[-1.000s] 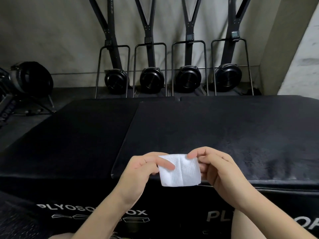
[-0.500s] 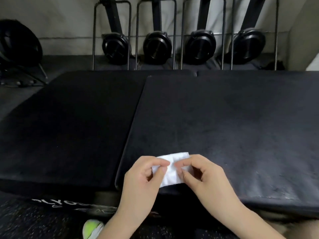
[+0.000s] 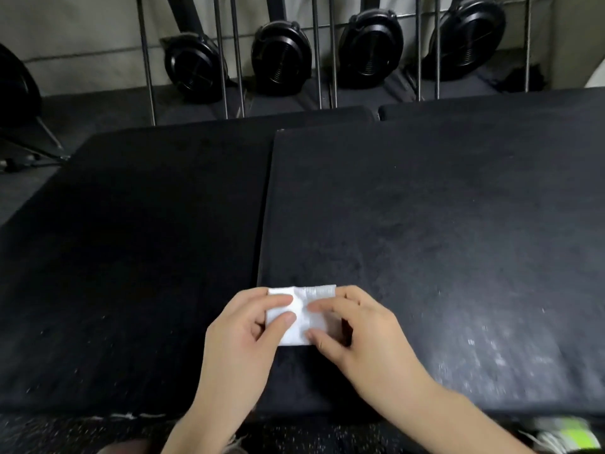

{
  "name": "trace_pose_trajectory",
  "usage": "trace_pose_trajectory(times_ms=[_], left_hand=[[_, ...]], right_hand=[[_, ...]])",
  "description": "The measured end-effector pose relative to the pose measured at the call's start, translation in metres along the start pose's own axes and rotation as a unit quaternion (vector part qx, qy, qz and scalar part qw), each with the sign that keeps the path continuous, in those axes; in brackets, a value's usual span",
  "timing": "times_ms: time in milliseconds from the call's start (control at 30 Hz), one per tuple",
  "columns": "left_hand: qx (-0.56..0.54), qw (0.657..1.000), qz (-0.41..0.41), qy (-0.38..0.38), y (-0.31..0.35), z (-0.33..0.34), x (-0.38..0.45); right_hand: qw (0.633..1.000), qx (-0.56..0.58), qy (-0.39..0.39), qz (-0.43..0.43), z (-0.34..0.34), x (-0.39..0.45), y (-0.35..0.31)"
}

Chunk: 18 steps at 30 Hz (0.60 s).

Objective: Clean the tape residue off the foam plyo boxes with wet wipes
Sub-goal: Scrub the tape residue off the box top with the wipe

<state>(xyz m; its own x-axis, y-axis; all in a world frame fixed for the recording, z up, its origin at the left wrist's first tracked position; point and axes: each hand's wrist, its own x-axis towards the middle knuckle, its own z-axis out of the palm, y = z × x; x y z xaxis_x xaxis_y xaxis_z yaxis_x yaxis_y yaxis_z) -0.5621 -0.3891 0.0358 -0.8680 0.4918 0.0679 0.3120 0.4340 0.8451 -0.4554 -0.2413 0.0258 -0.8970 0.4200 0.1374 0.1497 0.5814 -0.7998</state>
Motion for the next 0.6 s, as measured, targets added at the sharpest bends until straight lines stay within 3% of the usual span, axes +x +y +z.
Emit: trace_pose_trajectory(times_ms=[200, 433, 500, 600], left_hand=[[0.035, 0.998, 0.05, -0.002, -0.019, -0.024, -0.054], [0.088, 0.994, 0.062, -0.002, -0.055, -0.035, -0.085], [0.129, 0.988, 0.089, 0.001, -0.063, -0.027, -0.086], [0.132, 0.977, 0.166, 0.024, -0.064, -0.027, -0.091]], right_hand=[[0.996, -0.058, 0.045, -0.043, 0.028, -0.057, -0.017], [0.961, -0.23, 0.085, -0.124, 0.061, -0.078, -0.032], [0.95, -0.275, 0.102, -0.108, 0.063, -0.077, -0.03], [0.931, -0.314, 0.094, -0.163, 0.061, -0.074, -0.026]])
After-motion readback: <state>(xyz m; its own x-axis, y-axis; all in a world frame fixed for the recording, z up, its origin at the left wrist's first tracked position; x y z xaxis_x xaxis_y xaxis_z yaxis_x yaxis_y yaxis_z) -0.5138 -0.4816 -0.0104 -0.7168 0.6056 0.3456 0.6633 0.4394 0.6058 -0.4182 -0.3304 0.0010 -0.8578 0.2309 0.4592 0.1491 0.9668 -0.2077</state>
